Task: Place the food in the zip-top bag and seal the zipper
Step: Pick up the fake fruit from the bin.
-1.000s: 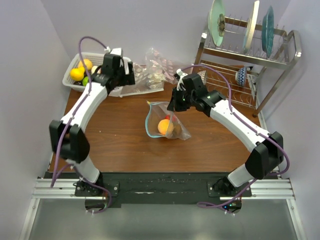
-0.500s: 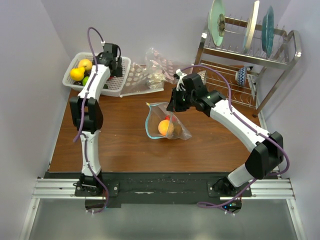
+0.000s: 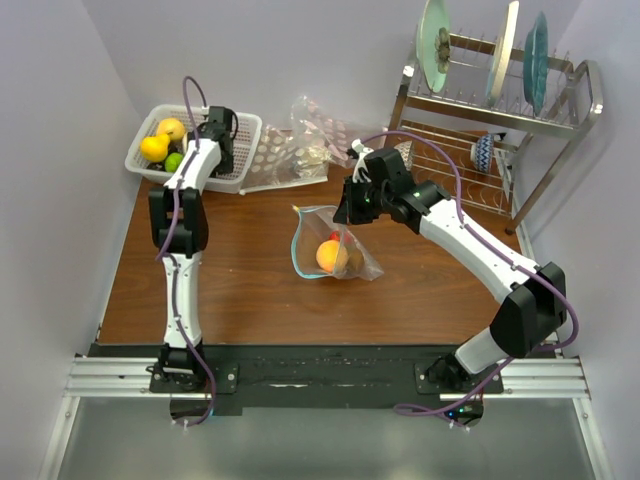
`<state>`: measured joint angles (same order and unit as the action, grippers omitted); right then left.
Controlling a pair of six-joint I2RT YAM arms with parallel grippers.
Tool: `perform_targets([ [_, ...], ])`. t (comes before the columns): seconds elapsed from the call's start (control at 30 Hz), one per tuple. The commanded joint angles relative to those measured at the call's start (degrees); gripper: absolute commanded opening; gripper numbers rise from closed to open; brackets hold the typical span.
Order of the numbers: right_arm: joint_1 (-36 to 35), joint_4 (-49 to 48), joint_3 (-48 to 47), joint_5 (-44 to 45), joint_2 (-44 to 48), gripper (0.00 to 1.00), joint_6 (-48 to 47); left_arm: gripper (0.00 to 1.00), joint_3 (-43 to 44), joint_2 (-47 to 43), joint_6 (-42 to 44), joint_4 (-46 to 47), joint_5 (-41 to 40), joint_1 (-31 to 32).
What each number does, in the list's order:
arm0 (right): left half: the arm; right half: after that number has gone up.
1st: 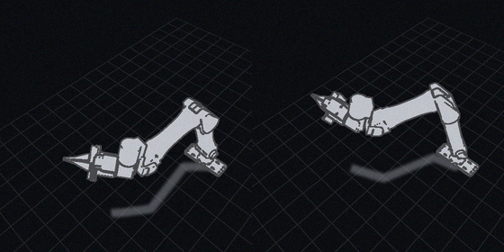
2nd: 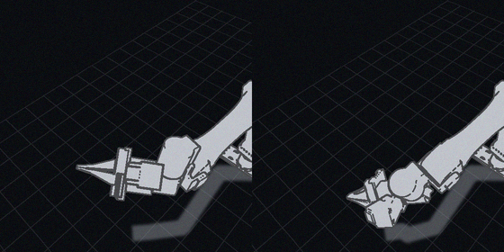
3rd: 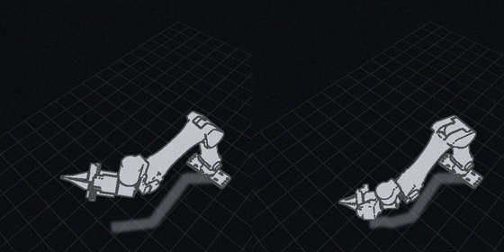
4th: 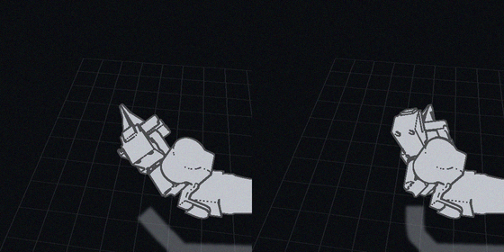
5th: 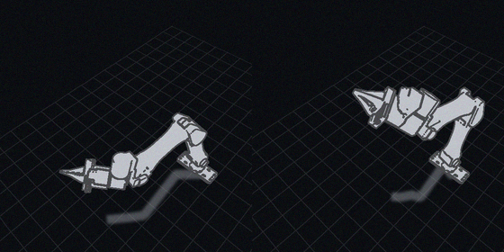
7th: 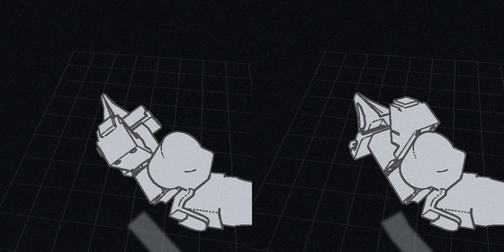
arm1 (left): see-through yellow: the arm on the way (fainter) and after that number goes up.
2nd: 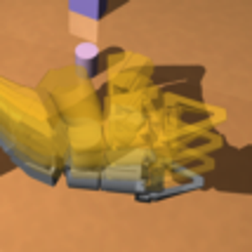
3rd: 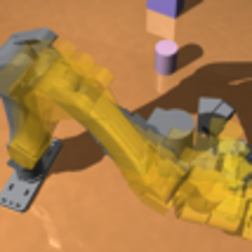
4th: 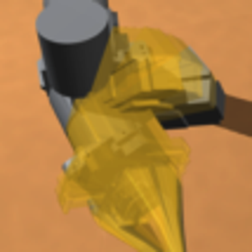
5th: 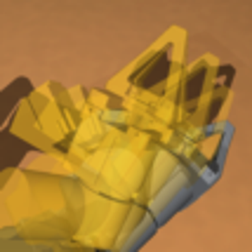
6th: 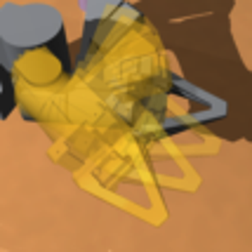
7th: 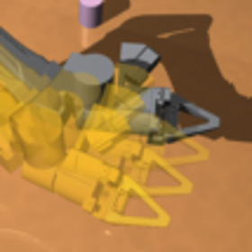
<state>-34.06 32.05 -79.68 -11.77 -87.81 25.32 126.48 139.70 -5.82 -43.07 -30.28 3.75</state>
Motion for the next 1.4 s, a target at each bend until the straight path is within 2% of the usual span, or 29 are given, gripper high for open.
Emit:
perform_targets([
  [0.0, 0.1, -0.5, -1.0, -0.9, 0.2, 0.00, -0.3, 0.79, 1.8, -0.6, 0.5, 3.8, -0.4, -0.8],
  [0.1, 0.1, -0.1, -1.4, -0.6, 0.4, 0.00, -0.4, 0.81, 0.7, -1.2, 0.4, 4.5, 0.0, -0.8],
  [0.23, 0.1, 0.0, -1.4, -0.5, 0.4, 0.00, -0.4, 0.76, -0.5, -1.3, 1.4, 5.1, -0.5, -0.8],
  [0.33, 0.1, 0.4, -1.6, -0.4, 0.5, 0.00, -0.4, 0.77, -1.8, -2.1, 1.2, 6.2, -0.7, -0.8],
  [0.47, 0.2, 0.6, -2.0, -0.4, 0.5, 0.00, -0.5, 0.83, -2.5, -2.8, 0.8, 5.5, -1.0, -0.8],
  [0.57, 0.1, 0.4, -2.1, -0.4, 0.4, 0.00, -0.5, 0.82, -5.3, -4.4, 1.1, 6.9, -0.3, -0.7],
  [0.63, 0.1, 0.5, -2.1, -0.4, 0.4, 0.00, -0.4, 0.77, -7.4, -5.3, 1.1, 8.1, 0.3, -0.6],
  [0.67, 0.2, 0.4, -2.1, -0.4, 0.4, 0.00, -0.4, 0.65, -7.9, -5.8, 1.3, 8.5, 0.5, -0.6],
  [0.7, 0.2, 0.4, -2.1, -0.4, 0.4, 0.00, -0.4, 0.62, -8.2, -5.8, 1.3, 9.0, 0.5, -0.6],
  [0.77, 0.1, 0.4, -2.1, -0.4, 0.1, 0.00, -0.4, 0.62, -7.8, -5.7, 1.3, 8.9, 0.5, -0.6],
  [0.87, 0.1, 0.4, -2.1, -0.2, 0.4, 0.00, -0.5, 0.56, -6.4, -5.2, 1.2, 7.8, 0.2, -0.5],
  [1.03, 0.2, 0.6, -2.2, 0.0, 0.3, 0.00, -0.7, 0.54, -4.8, -6.8, 1.3, 7.3, 1.5, 0.1],
  [1.17, 0.1, 0.4, -2.1, 0.2, 0.0, 0.00, -0.7, 0.54, -4.7, -11.5, 1.1, 7.6, 4.8, 1.4],
  [1.37, 0.1, 0.4, -3.0, 0.0, -0.4, 0.00, -0.6, 0.54, -4.1, -18.1, -2.2, 5.4, 16.0, 2.8],
])
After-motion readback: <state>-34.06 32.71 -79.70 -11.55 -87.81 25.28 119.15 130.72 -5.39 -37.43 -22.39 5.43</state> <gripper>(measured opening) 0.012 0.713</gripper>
